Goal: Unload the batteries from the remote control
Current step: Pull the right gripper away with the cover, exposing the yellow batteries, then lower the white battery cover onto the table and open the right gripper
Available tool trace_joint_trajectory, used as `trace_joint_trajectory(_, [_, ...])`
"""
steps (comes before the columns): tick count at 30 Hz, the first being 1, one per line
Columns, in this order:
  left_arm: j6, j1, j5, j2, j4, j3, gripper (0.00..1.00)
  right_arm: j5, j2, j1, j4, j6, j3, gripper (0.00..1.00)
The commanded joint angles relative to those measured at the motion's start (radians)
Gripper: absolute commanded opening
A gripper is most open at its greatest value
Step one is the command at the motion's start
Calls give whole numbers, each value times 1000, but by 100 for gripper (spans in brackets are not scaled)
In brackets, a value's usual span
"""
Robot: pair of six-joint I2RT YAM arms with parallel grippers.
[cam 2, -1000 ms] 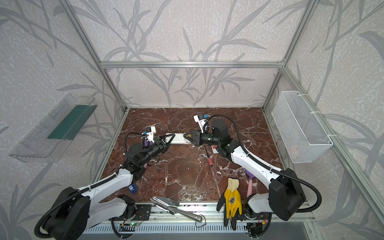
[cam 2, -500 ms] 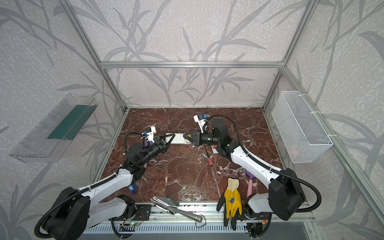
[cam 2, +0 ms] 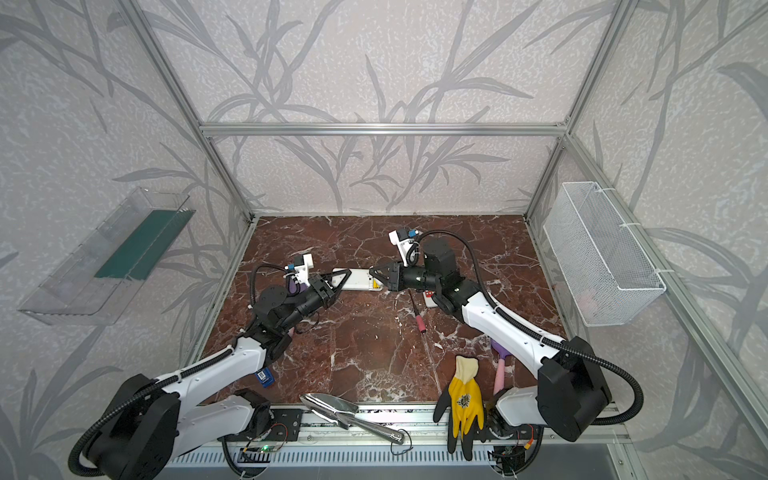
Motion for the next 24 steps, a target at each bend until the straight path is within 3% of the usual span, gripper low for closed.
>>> trace_joint_trajectory(1, [33,7,-5,-18,2,0,0,16,-39,-10,-21,-26,22,0])
trace_joint_trajectory(13, [96,32,-12,-12,-84,-11,0,139,-117,-138,-100,-89,-113,0])
trace_joint_trajectory(24, [182,34,-17,-33,-229,16,0,617,-170,-175,-259,-209,-323,0])
